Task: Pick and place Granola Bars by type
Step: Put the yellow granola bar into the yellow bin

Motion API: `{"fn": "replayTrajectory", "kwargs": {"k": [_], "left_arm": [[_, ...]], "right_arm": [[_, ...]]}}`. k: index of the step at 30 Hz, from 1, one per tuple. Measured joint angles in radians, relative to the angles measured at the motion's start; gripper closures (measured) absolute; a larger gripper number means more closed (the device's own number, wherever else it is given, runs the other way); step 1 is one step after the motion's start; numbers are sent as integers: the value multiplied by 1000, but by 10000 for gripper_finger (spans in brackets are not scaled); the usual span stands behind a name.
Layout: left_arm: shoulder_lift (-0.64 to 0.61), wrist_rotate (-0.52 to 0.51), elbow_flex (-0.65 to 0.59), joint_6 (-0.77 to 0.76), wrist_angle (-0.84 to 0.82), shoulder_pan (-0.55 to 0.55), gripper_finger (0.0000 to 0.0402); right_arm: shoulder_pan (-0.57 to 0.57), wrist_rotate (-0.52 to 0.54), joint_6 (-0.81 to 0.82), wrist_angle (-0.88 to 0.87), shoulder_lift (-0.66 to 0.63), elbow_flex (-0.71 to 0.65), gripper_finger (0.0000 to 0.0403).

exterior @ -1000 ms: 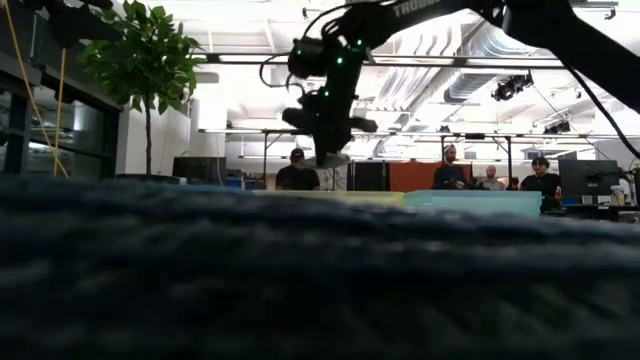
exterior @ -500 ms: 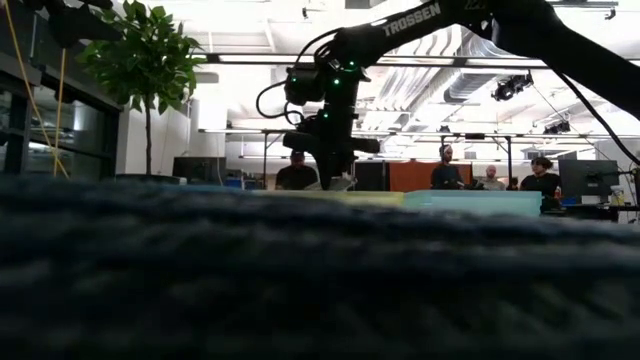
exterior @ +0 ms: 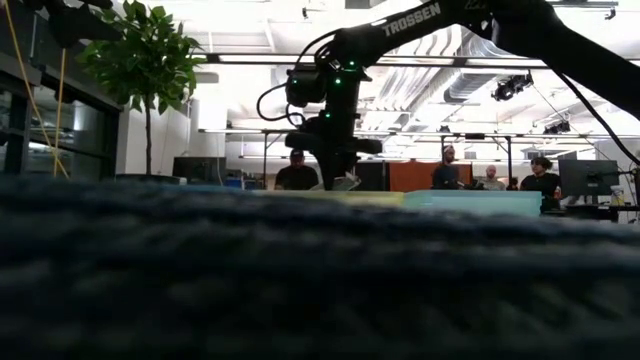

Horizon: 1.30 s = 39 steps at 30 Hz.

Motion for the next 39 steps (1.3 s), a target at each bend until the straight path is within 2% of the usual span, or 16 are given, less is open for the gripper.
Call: {"fn": "replayTrajectory", "kwargs": {"k": [14, 22, 29, 39], "left_arm": [[0, 0, 0, 0, 0, 0, 129], [0, -1, 0, 0, 0, 0, 129], [0, 0, 0, 0, 0, 0, 129], [0, 2, 0, 0, -37, 0, 129]], "right_arm": [[0, -62, -6, -4, 0, 0, 339], [0, -75, -10, -4, 0, 1, 276], [8, -293, -177, 110, -3, 1, 236], [53, -341, -363, 130, -91, 2, 231]]}}
